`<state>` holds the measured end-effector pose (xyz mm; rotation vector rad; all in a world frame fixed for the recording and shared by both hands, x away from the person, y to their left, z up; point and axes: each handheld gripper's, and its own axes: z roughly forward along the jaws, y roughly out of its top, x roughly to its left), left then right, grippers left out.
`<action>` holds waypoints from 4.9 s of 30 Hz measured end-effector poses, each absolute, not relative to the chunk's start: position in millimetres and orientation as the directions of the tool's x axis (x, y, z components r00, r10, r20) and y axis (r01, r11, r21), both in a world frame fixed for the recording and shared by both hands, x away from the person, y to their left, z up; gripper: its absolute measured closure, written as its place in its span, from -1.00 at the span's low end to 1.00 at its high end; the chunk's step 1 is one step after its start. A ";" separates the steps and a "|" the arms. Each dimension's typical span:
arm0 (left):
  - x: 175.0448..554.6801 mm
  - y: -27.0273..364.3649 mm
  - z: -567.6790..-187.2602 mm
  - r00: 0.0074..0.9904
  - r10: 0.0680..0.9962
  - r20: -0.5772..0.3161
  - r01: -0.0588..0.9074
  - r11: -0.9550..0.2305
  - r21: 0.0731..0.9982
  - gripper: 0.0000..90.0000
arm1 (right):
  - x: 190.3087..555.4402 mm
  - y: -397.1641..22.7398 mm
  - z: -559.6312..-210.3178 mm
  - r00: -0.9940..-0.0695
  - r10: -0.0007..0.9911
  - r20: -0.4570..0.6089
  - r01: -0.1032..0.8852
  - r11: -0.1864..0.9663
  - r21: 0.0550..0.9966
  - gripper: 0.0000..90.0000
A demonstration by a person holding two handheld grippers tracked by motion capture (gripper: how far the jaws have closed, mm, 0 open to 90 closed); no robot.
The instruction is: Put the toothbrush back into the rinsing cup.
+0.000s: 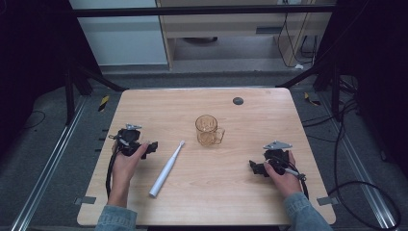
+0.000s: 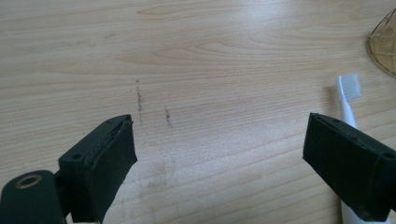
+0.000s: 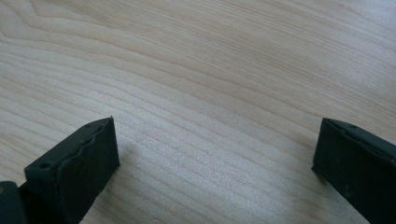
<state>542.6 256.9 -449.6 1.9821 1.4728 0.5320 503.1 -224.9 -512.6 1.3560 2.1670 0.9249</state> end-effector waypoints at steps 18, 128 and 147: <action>540.3 237.1 -430.1 0.403 0.913 0.058 0.715 -0.354 0.603 -0.85 | 503.1 -225.1 -512.6 -0.437 0.899 -0.004 0.620 0.305 0.723 -0.99; 532.5 171.4 -469.1 0.621 0.784 0.008 0.729 -0.581 0.363 0.25 | 503.8 -225.4 -512.6 -0.441 0.897 -0.007 0.618 0.309 0.723 -0.99; 531.7 173.4 -462.2 0.634 0.773 0.026 0.701 -0.588 0.404 0.50 | 503.8 -225.4 -512.5 -0.441 0.897 -0.007 0.618 0.310 0.723 -0.99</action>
